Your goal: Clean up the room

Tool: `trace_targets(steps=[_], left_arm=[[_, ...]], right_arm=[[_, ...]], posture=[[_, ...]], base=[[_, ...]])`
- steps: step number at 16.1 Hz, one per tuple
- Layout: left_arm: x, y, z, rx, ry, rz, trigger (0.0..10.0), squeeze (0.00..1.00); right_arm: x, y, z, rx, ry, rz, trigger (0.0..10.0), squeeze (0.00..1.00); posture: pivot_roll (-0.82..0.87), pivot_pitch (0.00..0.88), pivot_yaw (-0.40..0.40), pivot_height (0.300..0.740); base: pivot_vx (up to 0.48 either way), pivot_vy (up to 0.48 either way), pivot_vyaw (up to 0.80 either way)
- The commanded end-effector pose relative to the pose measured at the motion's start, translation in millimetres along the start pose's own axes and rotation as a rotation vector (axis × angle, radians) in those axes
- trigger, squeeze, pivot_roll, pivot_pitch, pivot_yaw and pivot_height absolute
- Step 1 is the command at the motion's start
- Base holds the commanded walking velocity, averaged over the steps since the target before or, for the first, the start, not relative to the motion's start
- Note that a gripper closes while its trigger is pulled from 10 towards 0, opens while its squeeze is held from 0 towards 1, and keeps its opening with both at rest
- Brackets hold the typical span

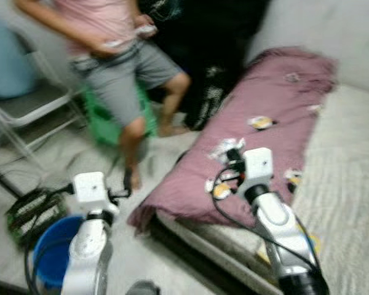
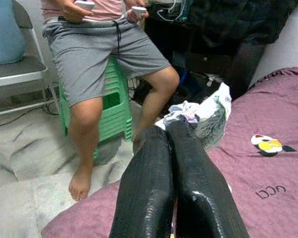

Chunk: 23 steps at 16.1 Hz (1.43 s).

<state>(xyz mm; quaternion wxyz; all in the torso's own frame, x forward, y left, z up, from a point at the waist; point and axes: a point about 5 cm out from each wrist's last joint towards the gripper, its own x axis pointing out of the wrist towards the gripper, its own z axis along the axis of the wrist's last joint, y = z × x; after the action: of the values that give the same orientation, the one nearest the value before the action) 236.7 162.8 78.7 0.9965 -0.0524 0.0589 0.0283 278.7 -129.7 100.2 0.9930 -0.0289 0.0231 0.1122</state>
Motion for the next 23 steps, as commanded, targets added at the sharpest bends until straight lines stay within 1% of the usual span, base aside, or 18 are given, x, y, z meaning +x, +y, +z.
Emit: trace_targets(steps=[1,17,23], left_arm=[[1.7,3.8,3.2,0.016,-0.007,0.015,10.0,0.0],[2.8,1.9,1.9,0.017,-0.005,0.001,10.0,0.0],[2.7,-2.5,3.6,-0.002,-0.02,-0.039,10.0,0.0]], right_arm=[[1.7,2.5,2.3,0.002,-0.005,0.007,10.0,0.0],[4.4,3.5,3.2,-0.004,-0.009,0.019,10.0,0.0],[6.2,3.3,3.8,-0.009,-0.011,0.027,10.0,0.0]], posture=[[0.0,0.014,-0.032,0.74],[0.01,0.008,-0.034,0.74],[0.0,0.01,-0.038,0.74]], base=[[0.0,0.0,0.8],[0.0,0.0,0.8],[0.0,0.0,0.76]])
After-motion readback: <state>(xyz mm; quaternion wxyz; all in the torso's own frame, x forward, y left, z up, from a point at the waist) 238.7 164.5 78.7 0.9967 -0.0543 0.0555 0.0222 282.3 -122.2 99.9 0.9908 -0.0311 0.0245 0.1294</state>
